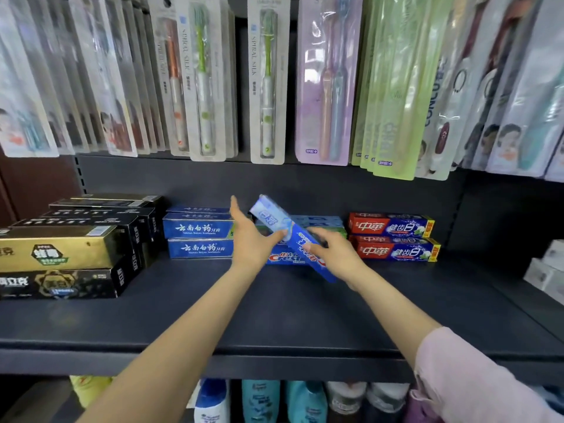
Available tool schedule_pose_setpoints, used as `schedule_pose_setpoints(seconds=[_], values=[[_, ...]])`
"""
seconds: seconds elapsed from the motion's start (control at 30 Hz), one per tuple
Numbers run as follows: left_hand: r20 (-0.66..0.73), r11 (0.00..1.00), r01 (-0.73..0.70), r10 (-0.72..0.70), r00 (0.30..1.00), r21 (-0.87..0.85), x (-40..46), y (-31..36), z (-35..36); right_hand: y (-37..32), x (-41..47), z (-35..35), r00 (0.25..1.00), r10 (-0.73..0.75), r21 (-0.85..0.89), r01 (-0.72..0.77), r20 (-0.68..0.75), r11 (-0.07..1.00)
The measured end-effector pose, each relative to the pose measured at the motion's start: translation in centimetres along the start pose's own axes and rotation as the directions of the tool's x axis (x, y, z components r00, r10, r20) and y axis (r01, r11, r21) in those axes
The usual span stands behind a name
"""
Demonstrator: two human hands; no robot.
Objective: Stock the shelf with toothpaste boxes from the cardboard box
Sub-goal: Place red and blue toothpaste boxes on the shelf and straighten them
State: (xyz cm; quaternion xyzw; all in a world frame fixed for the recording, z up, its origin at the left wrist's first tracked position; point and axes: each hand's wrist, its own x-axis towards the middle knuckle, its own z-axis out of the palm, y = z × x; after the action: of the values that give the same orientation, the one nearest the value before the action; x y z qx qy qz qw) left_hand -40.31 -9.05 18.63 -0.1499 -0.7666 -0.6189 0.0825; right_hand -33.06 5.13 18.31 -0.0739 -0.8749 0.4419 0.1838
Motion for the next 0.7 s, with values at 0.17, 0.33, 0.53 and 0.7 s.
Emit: schedule_pose_setpoints(seconds=[0.17,0.33,0.53,0.7], values=[[0.318,0.991,0.119,-0.094,0.943,-0.059,-0.5,-0.4,0.9,0.6,-0.4,2.2,0.996,0.061,0.332,-0.077,0.058,0.94],[0.387,0.893,-0.312,0.175,0.905,0.324,0.1,0.0,0.6,0.5,-0.6,1.5,0.906,-0.22,-0.33,0.096,-0.362,0.939],[0.615,0.479,-0.634,0.222,0.756,0.607,0.4,0.3,1.9,2.5,-0.6,0.8,0.889,-0.432,-0.763,0.171,-0.154,0.623],[0.53,0.343,-0.62,0.325,0.783,0.705,0.1,-2.2,0.8,4.4,-0.7,0.9,0.98,-0.186,-0.766,0.07,-0.066,0.639]])
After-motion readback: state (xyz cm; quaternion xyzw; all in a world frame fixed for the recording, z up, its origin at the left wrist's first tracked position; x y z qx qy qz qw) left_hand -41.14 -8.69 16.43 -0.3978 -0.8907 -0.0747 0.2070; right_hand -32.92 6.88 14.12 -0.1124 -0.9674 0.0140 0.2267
